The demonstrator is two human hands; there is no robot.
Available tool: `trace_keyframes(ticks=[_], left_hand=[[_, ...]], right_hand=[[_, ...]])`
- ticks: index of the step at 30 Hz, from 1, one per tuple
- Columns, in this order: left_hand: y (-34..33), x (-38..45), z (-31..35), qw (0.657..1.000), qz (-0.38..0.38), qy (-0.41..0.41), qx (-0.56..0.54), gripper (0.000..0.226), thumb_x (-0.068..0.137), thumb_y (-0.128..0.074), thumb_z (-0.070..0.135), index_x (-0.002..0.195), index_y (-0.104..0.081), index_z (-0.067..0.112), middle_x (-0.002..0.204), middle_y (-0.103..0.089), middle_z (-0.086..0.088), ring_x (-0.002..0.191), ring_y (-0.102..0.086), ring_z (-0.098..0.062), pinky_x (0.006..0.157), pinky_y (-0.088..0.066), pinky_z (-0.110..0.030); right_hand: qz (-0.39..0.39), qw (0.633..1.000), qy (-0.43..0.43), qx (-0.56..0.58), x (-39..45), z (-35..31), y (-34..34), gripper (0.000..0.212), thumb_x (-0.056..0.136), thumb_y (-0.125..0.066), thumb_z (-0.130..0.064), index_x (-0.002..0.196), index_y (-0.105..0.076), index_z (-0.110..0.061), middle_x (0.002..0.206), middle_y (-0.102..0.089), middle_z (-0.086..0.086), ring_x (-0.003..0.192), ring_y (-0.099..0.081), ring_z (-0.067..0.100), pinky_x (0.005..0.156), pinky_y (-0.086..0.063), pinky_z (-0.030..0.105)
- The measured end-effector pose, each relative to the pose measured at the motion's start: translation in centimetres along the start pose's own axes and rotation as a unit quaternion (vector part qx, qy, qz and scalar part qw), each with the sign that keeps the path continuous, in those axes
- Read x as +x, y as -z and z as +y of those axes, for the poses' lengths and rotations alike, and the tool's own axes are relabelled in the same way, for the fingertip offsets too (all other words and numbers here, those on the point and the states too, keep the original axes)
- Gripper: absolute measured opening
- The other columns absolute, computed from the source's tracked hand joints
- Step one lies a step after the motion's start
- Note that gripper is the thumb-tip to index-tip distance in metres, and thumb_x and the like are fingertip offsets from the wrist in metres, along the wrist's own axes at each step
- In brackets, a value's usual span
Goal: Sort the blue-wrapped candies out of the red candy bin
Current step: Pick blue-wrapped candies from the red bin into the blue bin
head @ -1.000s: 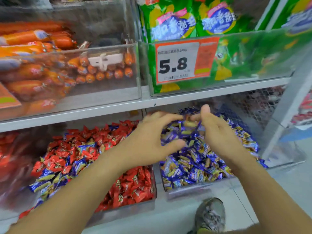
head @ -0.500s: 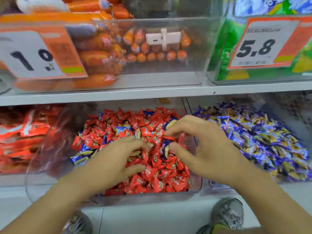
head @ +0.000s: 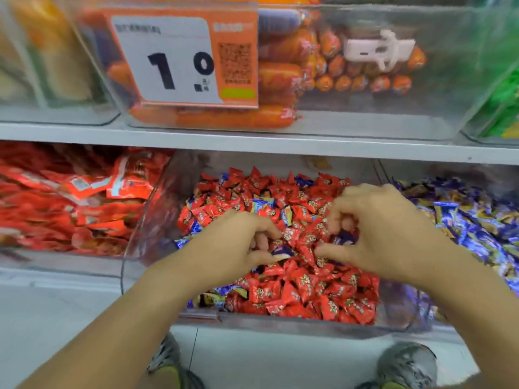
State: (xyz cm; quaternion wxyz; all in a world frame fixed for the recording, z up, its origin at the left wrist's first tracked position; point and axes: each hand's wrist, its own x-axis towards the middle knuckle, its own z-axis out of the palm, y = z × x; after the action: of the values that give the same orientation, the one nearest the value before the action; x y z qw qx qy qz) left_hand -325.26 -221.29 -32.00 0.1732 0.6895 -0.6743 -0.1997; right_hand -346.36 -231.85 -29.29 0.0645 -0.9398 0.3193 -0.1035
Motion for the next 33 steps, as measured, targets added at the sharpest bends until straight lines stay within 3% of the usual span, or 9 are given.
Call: trace_keyframes(ticks=[3,7,10,14,18,22,25,29,33], left_hand=[[0.1,0.3,0.3,0.999,0.04,-0.018,0.031,0.027,0.09,-0.066,0.037,0.116,-0.069,0.029,0.082,-0.06,0.018,0.077,-0.051,0.005,0.07,-0.036,-0.007],[0.1,0.2,0.4,0.998,-0.029,-0.024,0.044,0.041,0.079,-0.069,0.058,0.111,-0.069,0.032,0.097,-0.058,0.016,0.092,-0.051,-0.001,0.085,-0.046,-0.026],[-0.7,0.6,0.9,0.997,-0.021,-0.014,0.078,0.031,0.081,-0.072,0.05,0.103,-0.071,0.028,0.1,-0.061,0.011,0.099,-0.052,-0.008,0.088,-0.046,-0.03],[-0.7,0.9,1.5,0.999,0.012,-0.016,0.048,0.019,0.084,-0.072,0.042,0.097,-0.068,0.028,0.092,-0.065,0.014,0.091,-0.056,-0.004,0.081,-0.048,-0.023],[0.6,0.6,1.1,0.997,0.055,-0.002,-0.048,0.019,0.089,-0.068,0.031,0.103,-0.056,0.031,0.086,-0.063,0.015,0.081,-0.06,0.0,0.071,-0.047,-0.015],[1.1,0.5,-0.3,0.995,0.067,0.028,-0.066,0.053,0.096,-0.054,0.025,0.141,-0.03,0.039,0.097,-0.054,0.014,0.074,-0.058,-0.004,0.065,-0.048,-0.024],[1.0,0.5,-1.0,0.997,0.039,0.045,-0.051,0.043,0.101,-0.042,0.019,0.139,-0.035,0.037,0.108,-0.053,0.009,0.058,-0.055,-0.001,0.052,-0.041,-0.017],[1.1,1.3,-1.3,0.995,0.034,0.067,-0.067,0.032,0.103,-0.034,0.014,0.131,-0.045,0.026,0.087,-0.056,0.003,0.036,-0.041,-0.005,0.04,-0.035,-0.019],[1.0,2.8,-1.5,0.995,0.064,0.076,-0.01,0.038,0.1,-0.046,0.027,0.137,-0.045,0.018,0.097,-0.06,-0.008,0.072,-0.053,0.003,0.06,-0.034,-0.01]], right_hand=[[-0.089,0.989,-0.049,-0.105,-0.4,0.3,0.1,0.06,0.051,-0.062,-0.086,0.082,-0.061,-0.035,0.074,-0.047,-0.019,0.08,-0.048,0.007,0.081,-0.032,0.033],[-0.106,0.984,-0.045,-0.136,-0.5,0.0,-0.3,0.051,0.066,-0.067,-0.076,0.099,-0.064,-0.037,0.091,-0.051,-0.017,0.099,-0.051,0.008,0.091,-0.027,0.033],[-0.088,0.992,-0.024,-0.082,-0.8,0.7,-0.3,0.035,0.072,-0.073,-0.061,0.098,-0.068,-0.038,0.1,-0.055,-0.017,0.103,-0.05,0.006,0.089,-0.022,0.03],[-0.036,0.998,-0.027,0.048,-1.5,1.8,0.6,0.028,0.074,-0.083,-0.035,0.086,-0.058,-0.036,0.081,-0.059,-0.02,0.075,-0.053,-0.01,0.077,-0.039,0.015],[0.084,0.99,-0.043,0.109,-1.2,2.2,1.2,0.021,0.086,-0.065,-0.013,0.103,-0.059,-0.024,0.076,-0.055,-0.02,0.072,-0.052,-0.001,0.066,-0.037,0.013],[0.03,0.996,-0.074,0.045,0.7,2.6,0.9,0.036,0.085,-0.044,-0.027,0.117,-0.058,-0.02,0.101,-0.058,-0.003,0.095,-0.053,0.016,0.082,-0.035,0.026],[-0.028,0.99,-0.115,-0.074,1.6,2.8,0.8,0.033,0.092,-0.052,-0.036,0.123,-0.055,-0.025,0.11,-0.058,0.002,0.11,-0.055,0.028,0.097,-0.034,0.042],[-0.082,0.978,-0.143,-0.125,2.3,2.2,0.7,0.022,0.09,-0.061,-0.05,0.108,-0.062,-0.037,0.09,-0.051,-0.008,0.111,-0.052,0.023,0.103,-0.022,0.04],[-0.031,0.987,-0.135,-0.086,2.2,1.0,0.7,0.03,0.099,-0.044,-0.051,0.104,-0.057,-0.024,0.096,-0.058,0.001,0.108,-0.054,0.029,0.098,-0.031,0.041]])
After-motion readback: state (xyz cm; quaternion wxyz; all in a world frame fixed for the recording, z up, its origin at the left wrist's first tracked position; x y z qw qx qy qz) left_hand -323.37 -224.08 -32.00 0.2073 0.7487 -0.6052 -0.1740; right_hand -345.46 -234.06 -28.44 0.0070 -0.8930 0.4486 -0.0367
